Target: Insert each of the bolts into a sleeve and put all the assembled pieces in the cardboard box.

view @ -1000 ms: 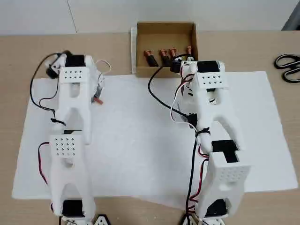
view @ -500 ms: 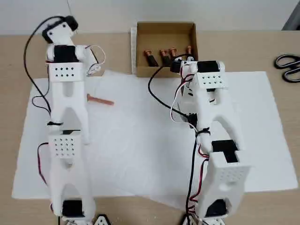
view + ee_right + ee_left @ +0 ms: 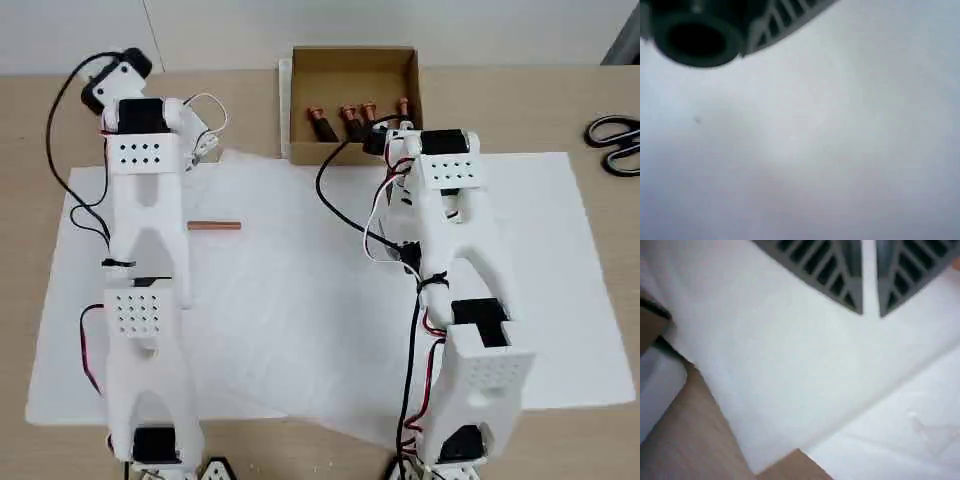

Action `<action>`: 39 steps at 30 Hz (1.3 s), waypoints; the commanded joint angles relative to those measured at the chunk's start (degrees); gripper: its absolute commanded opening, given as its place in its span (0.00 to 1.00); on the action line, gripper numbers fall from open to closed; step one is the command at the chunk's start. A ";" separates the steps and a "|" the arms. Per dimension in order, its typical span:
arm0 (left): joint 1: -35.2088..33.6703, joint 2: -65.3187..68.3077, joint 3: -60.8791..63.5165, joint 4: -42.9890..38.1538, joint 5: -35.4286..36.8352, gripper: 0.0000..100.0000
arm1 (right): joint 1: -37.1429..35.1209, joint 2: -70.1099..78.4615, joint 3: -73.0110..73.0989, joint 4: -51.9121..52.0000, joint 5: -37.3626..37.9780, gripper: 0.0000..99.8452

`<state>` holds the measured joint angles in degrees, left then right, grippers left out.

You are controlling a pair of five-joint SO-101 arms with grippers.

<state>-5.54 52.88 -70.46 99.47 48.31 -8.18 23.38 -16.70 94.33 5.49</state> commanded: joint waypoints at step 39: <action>-2.11 -19.52 33.98 0.97 13.45 0.22 | 0.40 3.38 -3.08 -1.63 0.09 0.01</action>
<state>-7.91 37.76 -39.16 99.30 61.49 -8.18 27.43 -16.79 93.45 5.49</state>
